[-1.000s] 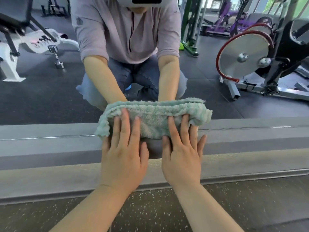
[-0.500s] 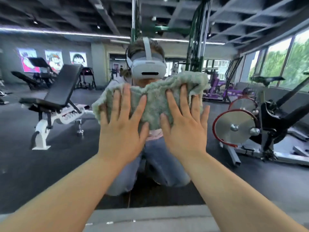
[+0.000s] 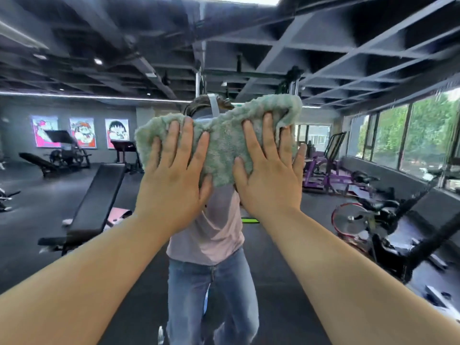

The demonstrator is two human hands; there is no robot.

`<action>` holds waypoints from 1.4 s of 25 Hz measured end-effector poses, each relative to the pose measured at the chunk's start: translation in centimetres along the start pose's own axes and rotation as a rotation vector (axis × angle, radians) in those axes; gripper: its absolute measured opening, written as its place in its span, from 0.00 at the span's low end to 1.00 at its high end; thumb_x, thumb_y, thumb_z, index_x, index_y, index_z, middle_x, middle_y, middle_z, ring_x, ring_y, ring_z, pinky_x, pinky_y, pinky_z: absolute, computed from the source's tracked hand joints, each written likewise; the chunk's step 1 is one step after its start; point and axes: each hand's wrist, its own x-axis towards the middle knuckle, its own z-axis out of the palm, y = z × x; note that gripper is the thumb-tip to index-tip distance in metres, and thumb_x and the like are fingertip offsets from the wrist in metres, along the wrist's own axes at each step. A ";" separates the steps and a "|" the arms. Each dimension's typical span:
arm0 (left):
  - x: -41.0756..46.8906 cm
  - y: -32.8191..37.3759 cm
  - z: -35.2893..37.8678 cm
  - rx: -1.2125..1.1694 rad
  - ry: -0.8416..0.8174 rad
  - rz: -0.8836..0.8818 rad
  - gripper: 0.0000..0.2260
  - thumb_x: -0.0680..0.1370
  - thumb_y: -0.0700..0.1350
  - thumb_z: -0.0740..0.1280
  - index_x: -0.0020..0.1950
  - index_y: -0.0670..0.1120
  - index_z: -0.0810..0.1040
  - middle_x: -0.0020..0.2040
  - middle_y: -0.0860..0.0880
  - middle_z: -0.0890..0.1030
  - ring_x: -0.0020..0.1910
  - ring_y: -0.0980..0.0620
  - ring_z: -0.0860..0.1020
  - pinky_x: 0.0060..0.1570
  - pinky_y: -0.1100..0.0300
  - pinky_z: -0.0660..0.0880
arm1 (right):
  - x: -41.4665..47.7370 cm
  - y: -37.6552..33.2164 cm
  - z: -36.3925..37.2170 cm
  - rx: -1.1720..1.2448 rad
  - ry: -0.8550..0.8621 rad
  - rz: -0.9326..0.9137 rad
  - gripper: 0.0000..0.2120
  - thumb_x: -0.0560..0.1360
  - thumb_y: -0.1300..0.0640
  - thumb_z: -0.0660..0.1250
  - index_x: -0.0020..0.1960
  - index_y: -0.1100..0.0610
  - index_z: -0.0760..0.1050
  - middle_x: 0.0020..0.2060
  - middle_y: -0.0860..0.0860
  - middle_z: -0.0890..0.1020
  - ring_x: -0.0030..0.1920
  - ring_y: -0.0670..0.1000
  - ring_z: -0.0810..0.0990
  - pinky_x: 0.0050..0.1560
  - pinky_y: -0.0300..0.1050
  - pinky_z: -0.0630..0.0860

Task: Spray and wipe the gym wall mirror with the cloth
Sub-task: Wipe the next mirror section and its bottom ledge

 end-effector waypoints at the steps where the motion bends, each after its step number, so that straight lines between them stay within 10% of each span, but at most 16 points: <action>1: 3.2 -1.1 -0.9 0.010 0.006 0.005 0.30 0.78 0.53 0.55 0.78 0.41 0.57 0.78 0.36 0.54 0.77 0.37 0.52 0.73 0.39 0.51 | 3.0 -0.4 -1.6 -0.005 -0.001 -0.002 0.29 0.81 0.41 0.46 0.76 0.38 0.36 0.77 0.42 0.35 0.77 0.51 0.34 0.73 0.56 0.30; 23: 19.9 -2.3 -5.8 0.096 -0.039 0.254 0.26 0.77 0.52 0.53 0.72 0.45 0.71 0.75 0.45 0.67 0.72 0.31 0.63 0.59 0.26 0.62 | 14.7 1.9 -11.5 -0.189 -0.079 0.151 0.28 0.81 0.39 0.39 0.72 0.44 0.24 0.72 0.47 0.26 0.76 0.54 0.33 0.75 0.53 0.34; 35: 38.2 5.6 -7.1 0.182 0.053 0.044 0.27 0.80 0.55 0.44 0.79 0.54 0.48 0.80 0.55 0.47 0.78 0.42 0.43 0.67 0.27 0.46 | 31.6 12.7 -20.9 -0.205 0.110 -0.019 0.29 0.81 0.38 0.41 0.77 0.44 0.33 0.77 0.48 0.34 0.77 0.53 0.35 0.76 0.54 0.36</action>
